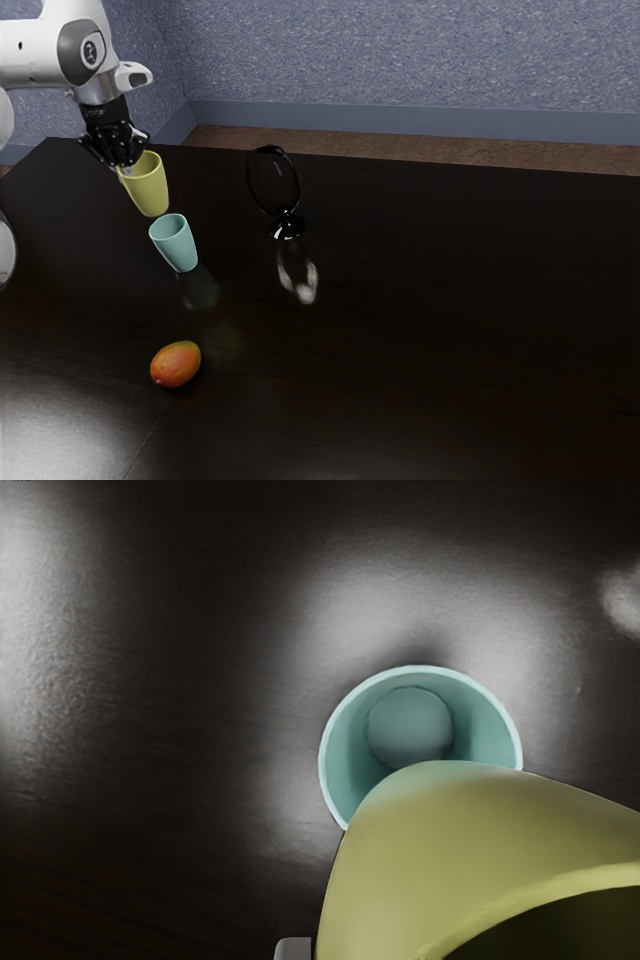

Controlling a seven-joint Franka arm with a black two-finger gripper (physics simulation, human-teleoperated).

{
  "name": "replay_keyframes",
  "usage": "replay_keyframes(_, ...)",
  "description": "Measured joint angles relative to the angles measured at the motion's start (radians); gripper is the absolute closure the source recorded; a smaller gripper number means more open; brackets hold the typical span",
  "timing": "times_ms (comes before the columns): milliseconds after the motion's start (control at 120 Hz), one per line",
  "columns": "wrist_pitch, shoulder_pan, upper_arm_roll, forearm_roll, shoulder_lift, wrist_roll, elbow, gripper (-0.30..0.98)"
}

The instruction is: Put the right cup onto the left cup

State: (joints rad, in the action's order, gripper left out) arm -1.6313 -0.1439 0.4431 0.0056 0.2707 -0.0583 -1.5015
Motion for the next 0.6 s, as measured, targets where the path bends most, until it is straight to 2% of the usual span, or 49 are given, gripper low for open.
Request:
replay_keyframes(300,0.024,0.012,-0.001,-0.003,0.056,-0.010,0.073,0.78)
replay_keyframes(600,0.030,0.028,-0.005,-0.023,0.114,-0.016,0.080,0.78)
